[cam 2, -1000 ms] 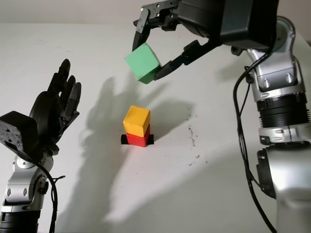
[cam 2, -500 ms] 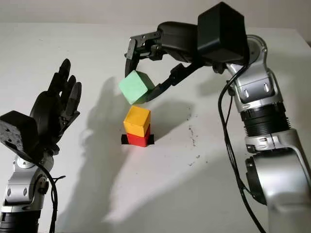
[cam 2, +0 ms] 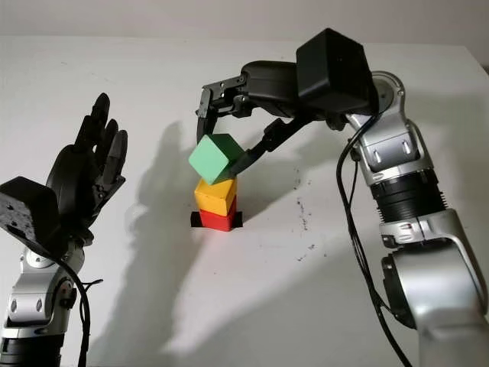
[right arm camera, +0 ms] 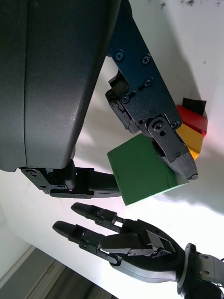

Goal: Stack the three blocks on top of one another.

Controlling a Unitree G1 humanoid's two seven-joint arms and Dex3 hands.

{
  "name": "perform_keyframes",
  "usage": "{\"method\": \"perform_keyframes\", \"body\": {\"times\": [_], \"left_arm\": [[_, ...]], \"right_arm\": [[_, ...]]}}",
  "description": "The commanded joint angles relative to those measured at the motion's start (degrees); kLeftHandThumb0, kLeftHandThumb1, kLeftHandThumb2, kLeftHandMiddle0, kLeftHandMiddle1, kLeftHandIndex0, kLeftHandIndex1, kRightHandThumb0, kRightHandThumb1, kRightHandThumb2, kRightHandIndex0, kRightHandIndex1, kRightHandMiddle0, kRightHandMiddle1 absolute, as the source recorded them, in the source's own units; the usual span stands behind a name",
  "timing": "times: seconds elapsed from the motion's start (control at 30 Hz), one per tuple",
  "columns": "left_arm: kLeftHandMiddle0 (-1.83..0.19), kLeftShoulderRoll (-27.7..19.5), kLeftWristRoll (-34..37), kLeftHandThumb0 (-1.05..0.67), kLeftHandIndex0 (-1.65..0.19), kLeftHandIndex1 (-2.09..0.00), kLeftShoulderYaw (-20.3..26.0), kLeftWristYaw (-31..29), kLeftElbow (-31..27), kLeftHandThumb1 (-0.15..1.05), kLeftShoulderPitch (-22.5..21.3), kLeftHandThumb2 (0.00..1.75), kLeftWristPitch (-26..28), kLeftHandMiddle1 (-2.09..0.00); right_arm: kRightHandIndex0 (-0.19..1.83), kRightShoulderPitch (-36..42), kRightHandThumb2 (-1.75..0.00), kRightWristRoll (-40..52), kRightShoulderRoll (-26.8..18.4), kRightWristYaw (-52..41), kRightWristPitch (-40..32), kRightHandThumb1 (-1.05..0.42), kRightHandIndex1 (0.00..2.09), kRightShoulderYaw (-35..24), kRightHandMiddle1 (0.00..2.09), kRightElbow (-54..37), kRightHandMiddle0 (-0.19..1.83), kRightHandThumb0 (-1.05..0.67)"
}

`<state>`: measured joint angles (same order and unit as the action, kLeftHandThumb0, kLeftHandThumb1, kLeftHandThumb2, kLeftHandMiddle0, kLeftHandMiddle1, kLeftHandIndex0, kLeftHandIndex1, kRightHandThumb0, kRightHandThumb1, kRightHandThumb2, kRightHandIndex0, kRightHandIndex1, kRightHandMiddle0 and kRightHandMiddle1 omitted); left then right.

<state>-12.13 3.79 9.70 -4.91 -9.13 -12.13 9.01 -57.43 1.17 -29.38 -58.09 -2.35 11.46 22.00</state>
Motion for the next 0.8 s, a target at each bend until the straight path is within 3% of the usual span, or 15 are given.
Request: {"method": "perform_keyframes", "body": {"times": [0.0, 0.37, 0.77], "left_arm": [[0.1, 0.24, 0.02, -0.66, 0.09, -0.05, -0.22, -0.03, -0.07, 1.05, 0.88, 0.52, -0.95, -0.06], [0.11, 0.24, -0.37, -0.65, 0.09, -0.05, -0.53, 0.1, -0.42, 1.05, 1.26, 0.52, -0.11, -0.05], [0.11, 0.41, -0.83, -0.64, 0.09, -0.05, -0.89, 0.59, -0.96, 1.05, 1.58, 0.54, -0.15, -0.05]], "right_arm": [[0.21, 0.83, -0.06, 1.43, 0.58, -0.62, -1.45, -0.91, 0.04, -0.85, 1.54, -1.06, 0.36, -0.42], [0.21, 1.47, -0.05, 3.62, 1.2, -0.65, -6.76, -0.91, 0.04, -1.49, 1.58, -2.5, 0.36, -0.48], [0.2, 1.46, -0.05, 1.5, 1.02, -0.52, -0.11, -0.91, 0.04, -0.45, 1.57, -1.83, 0.37, -0.47]]}}
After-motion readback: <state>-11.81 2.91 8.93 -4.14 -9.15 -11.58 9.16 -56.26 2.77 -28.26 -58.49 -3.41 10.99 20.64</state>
